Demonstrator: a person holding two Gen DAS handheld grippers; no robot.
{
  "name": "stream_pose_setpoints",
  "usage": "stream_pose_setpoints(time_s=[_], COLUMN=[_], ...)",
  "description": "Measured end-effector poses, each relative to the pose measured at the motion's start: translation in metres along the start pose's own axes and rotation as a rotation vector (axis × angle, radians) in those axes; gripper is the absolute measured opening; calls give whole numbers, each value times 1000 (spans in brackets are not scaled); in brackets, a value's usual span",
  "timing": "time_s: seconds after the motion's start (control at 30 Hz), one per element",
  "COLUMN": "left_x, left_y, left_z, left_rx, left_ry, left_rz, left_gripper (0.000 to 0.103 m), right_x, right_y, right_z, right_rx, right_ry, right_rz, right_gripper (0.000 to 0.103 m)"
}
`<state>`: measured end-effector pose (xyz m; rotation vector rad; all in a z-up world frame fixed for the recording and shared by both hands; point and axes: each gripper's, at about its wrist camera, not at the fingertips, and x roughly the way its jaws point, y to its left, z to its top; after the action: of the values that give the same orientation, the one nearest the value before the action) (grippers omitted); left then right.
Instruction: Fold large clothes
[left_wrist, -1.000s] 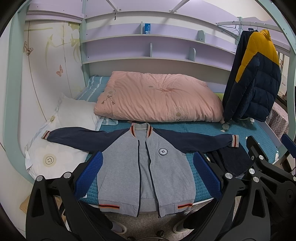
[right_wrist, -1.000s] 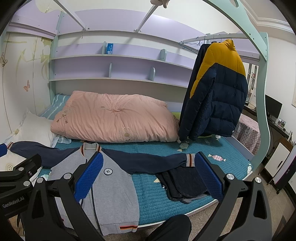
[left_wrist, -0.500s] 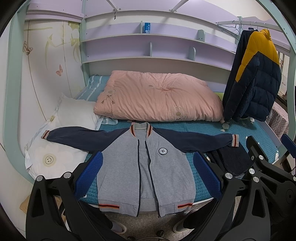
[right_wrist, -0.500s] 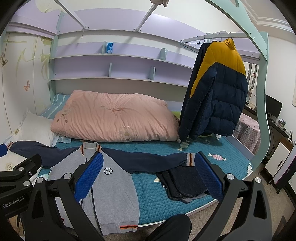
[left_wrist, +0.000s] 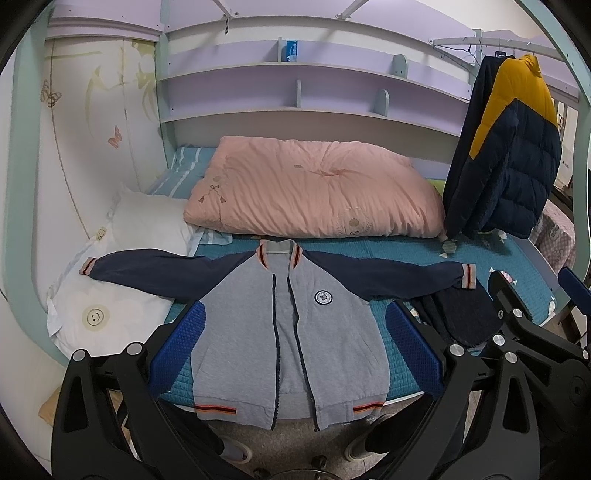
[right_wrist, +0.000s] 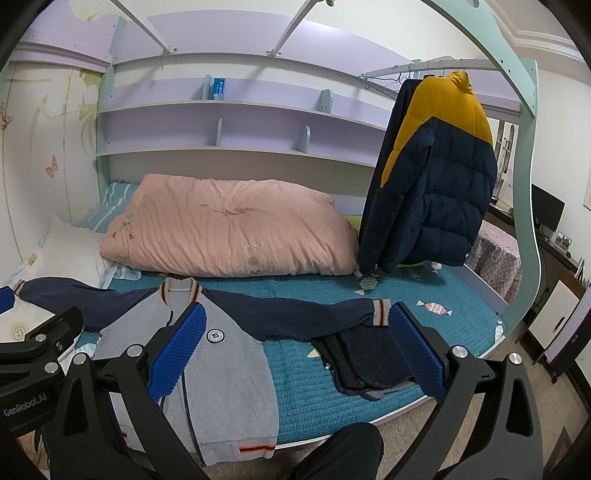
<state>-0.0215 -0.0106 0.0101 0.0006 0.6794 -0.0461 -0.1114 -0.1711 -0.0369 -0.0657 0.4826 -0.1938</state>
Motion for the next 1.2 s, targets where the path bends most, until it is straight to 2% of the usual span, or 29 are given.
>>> stream_pose_setpoints(time_s=[0.63,0.97,1.2], left_x=[43,88,119], left_y=[19,62,116], left_z=[3,-4,-14], left_rx=[-28,-94,-178], left_ry=[96,204,268], left_rz=[-9,21,87], left_gripper=[98,98,98], right_x=[35,74,106], right_y=[20,69,124], right_z=[1,-3,-6], right_rx=[-26,-84,-150], right_ry=[85,184,258], right_rz=[11,63,173], right_gripper=[96,96,96])
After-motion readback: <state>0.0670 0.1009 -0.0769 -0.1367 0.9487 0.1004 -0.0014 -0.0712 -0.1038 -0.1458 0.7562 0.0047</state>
